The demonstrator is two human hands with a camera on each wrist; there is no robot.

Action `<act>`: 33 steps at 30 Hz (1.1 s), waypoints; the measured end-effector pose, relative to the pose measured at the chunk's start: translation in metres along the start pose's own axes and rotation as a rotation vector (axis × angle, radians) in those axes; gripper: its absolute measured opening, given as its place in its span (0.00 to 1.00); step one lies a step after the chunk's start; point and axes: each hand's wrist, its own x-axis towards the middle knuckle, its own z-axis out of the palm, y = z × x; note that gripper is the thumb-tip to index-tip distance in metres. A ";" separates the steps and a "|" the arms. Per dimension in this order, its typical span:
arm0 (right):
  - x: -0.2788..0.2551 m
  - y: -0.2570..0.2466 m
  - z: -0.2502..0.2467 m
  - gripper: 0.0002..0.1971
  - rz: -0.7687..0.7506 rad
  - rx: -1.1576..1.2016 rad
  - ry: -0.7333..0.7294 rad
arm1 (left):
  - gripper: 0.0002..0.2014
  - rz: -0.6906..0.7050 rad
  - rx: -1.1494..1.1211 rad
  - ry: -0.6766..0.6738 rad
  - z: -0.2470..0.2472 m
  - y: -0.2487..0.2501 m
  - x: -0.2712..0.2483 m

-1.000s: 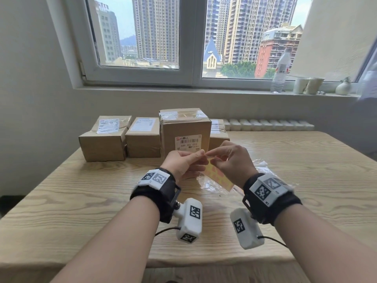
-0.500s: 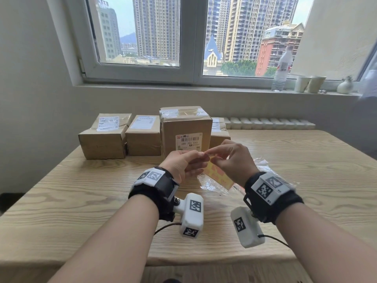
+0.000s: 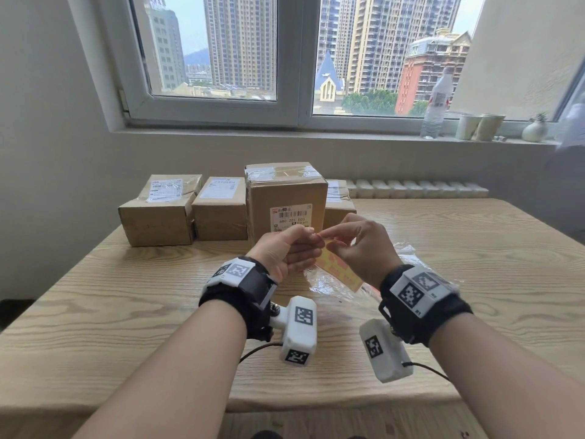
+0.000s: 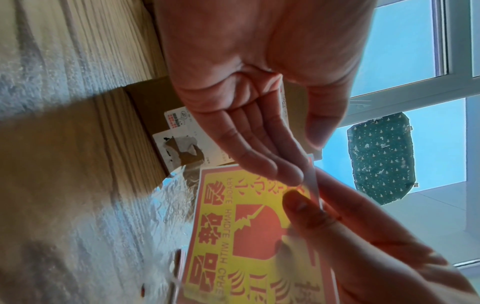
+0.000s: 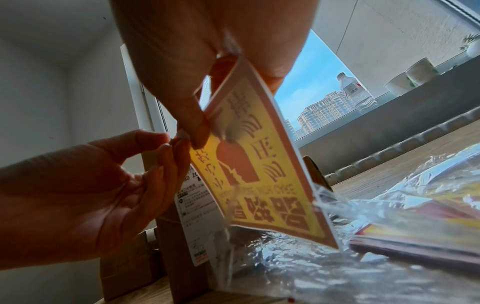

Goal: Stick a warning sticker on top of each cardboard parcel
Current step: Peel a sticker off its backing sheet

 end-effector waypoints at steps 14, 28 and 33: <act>-0.001 0.002 -0.001 0.11 0.003 -0.007 0.013 | 0.04 -0.011 -0.010 0.010 0.004 0.001 -0.003; -0.002 -0.004 -0.002 0.11 -0.030 -0.031 -0.007 | 0.05 -0.025 0.011 0.056 0.006 0.004 -0.002; -0.002 -0.005 -0.002 0.11 -0.041 -0.045 -0.010 | 0.05 -0.033 0.012 0.059 0.006 0.003 -0.003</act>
